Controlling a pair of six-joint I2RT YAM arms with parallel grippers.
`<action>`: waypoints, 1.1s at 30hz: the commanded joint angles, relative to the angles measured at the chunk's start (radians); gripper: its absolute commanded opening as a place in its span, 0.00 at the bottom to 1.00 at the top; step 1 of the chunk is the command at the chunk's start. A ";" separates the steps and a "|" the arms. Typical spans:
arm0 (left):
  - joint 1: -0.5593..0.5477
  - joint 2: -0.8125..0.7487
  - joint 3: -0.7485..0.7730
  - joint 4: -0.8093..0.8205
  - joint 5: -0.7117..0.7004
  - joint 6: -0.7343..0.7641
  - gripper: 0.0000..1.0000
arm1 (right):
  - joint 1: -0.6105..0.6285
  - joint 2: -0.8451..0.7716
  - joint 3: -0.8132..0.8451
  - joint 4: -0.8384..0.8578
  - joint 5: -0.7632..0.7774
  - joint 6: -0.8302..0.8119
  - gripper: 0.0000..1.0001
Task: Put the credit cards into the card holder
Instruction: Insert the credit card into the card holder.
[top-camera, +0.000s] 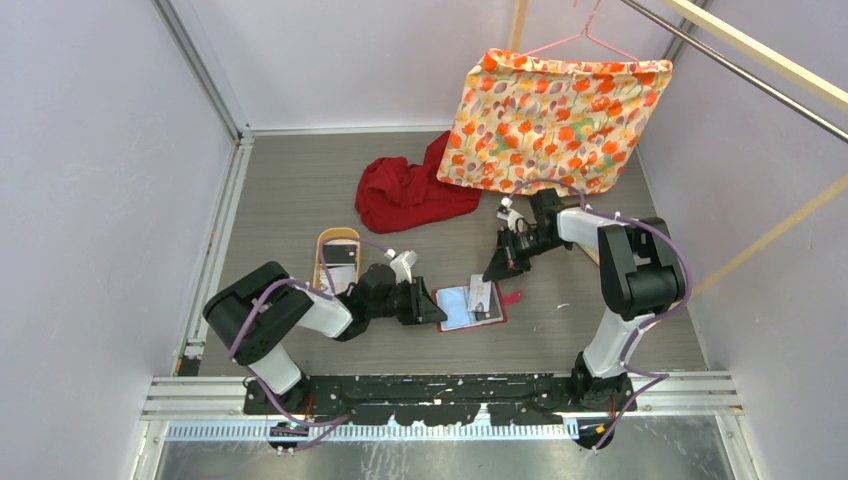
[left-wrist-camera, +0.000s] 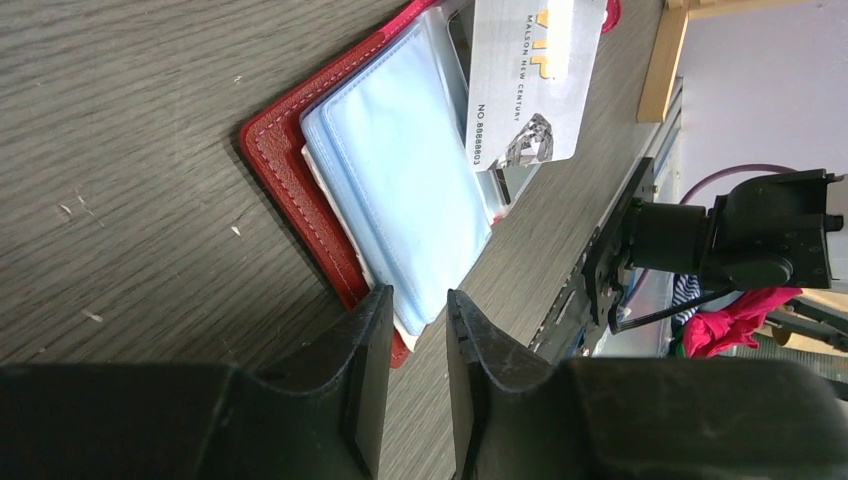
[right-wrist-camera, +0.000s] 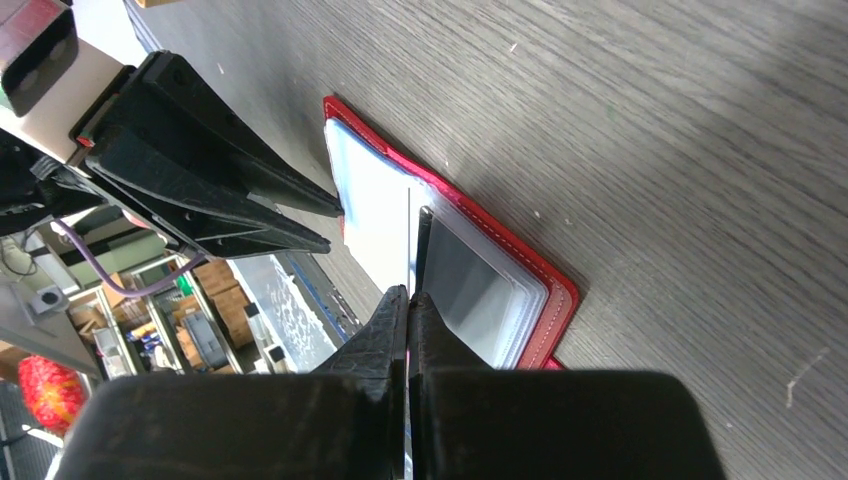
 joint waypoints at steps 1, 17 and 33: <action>0.001 -0.026 0.013 -0.093 -0.035 0.045 0.28 | -0.015 0.006 -0.007 0.038 -0.060 0.031 0.01; 0.001 -0.030 0.022 -0.123 -0.035 0.049 0.28 | 0.005 0.042 -0.012 0.041 -0.093 0.037 0.01; 0.002 -0.007 0.022 -0.079 -0.007 0.025 0.29 | 0.034 0.042 -0.005 0.033 -0.023 0.037 0.01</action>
